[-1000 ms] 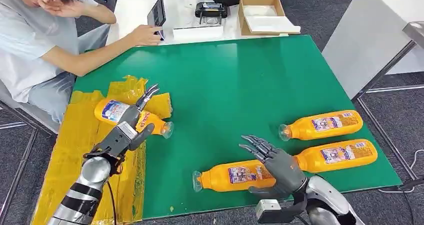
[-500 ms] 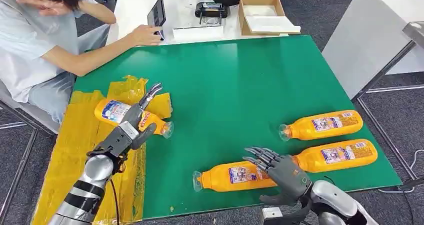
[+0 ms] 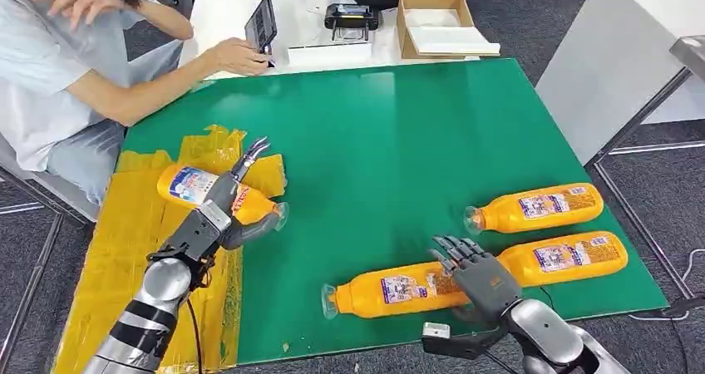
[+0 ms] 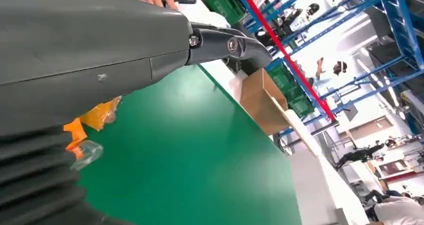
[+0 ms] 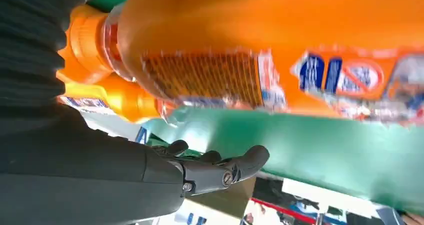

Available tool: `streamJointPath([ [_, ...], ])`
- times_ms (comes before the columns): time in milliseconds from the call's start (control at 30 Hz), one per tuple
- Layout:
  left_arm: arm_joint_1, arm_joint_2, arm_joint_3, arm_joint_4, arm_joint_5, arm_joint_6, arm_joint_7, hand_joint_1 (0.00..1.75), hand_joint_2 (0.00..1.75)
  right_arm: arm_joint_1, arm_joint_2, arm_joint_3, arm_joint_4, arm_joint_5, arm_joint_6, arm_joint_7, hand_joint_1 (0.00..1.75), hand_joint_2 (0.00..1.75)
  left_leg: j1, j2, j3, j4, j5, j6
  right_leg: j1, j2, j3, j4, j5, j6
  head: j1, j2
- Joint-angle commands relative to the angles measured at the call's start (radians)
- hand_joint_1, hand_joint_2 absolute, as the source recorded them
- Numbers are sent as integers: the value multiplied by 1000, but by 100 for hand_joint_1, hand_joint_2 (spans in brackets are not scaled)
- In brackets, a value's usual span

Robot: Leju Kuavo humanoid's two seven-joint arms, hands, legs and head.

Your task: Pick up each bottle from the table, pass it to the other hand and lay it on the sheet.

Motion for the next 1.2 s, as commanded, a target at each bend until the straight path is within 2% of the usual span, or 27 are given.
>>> streamJointPath([
  [33, -18, 7, -16, 26, 2, -1, 9, 0, 175, -40, 48, 21, 100, 1, -4, 5, 0, 175, 1, 1, 4, 0, -1, -2, 1, 1, 4, -1, 0, -2, 0, 0],
  [233, -16, 7, -15, 25, 2, 0, 8, 0, 175, -35, 51, 8, 103, 7, -3, 9, 0, 175, 2, 2, 6, 0, -2, -4, 3, 1, 7, -1, -1, -3, 0, 0],
  [600, -17, 2, -17, 19, 14, -6, 9, 0, 175, -55, 74, 2, 159, 4, 35, 11, 0, 175, 1, 1, 3, 0, -1, -2, 1, 0, 3, -1, 0, -1, 0, 0],
  [633, -24, -2, -21, 10, 17, -9, 16, 0, 175, -70, 82, 8, 162, -6, 49, 5, 0, 175, 3, 2, 9, 1, -4, -5, 3, 1, 10, -2, -2, -4, 0, 0],
  [667, -27, -2, -25, 5, 18, -11, 24, 0, 175, -77, 82, 13, 168, -23, 62, -5, 14, 175, 1, 1, 2, 0, 0, -2, 1, 1, 2, -1, 0, -1, 0, 0],
  [700, -23, 0, -27, 5, 20, -12, 25, 0, 175, -70, 73, 12, 168, -32, 66, -10, 38, 175, 2, 2, 5, 0, -2, -3, 2, 1, 5, -1, -1, -2, 0, 0],
  [733, -29, -4, -31, -4, 24, -16, 28, 0, 175, -83, 85, 19, 173, -37, 67, -14, 37, 175, 3, 3, 5, 1, -2, -3, 3, 1, 6, -1, -1, -3, 0, 0],
  [767, -22, -5, -35, -15, 24, -16, 35, 0, 175, -71, 79, 23, 162, -45, 75, -17, 51, 175, 2, 2, 4, 0, -1, -3, 2, 0, 4, -1, 0, -2, 0, 0],
  [800, -7, -4, -39, -29, 22, -17, 45, 0, 175, -51, 65, 22, 149, -55, 89, -14, 99, 175, 2, 2, 6, 1, -2, -4, 3, 0, 6, -1, -1, -3, 0, 0],
  [833, 3, -5, -43, -38, 20, -16, 43, 0, 175, -36, 55, 23, 138, -55, 85, -14, 131, 175, 2, 1, 4, 0, -1, -3, 2, 0, 4, -1, -1, -2, 0, 0],
  [967, 25, -7, -54, -57, 22, -18, 34, 0, 175, 7, 27, 15, 112, -67, 85, -16, 154, 175, 1, 0, 4, -1, -1, -2, 1, -2, 5, -2, -1, -2, 0, 0],
  [1100, 27, -7, -64, -92, 27, -20, 28, 0, 175, -8, 29, 27, 112, -68, 111, -18, 150, 175, 1, 0, 2, 0, -1, -2, 1, -1, 3, -1, -1, -1, 0, 0],
  [1133, 25, -8, -64, -99, 30, -23, 36, 0, 175, -14, 33, 29, 113, -68, 117, -17, 150, 175, 3, 1, 8, 2, -4, -4, 3, -1, 9, -1, -3, -3, 0, 0],
  [1167, 25, -8, -64, -99, 30, -23, 36, 0, 175, -14, 33, 29, 113, -68, 117, -17, 150, 175, 2, 0, 4, 1, -2, -3, 2, -1, 5, -1, -1, -2, 0, 0],
  [1200, 25, -8, -64, -99, 30, -23, 36, 0, 175, -14, 33, 29, 113, -68, 117, -17, 150, 175, 2, 0, 6, 1, -3, -4, 3, -2, 7, -1, -2, -3, 0, 0],
])
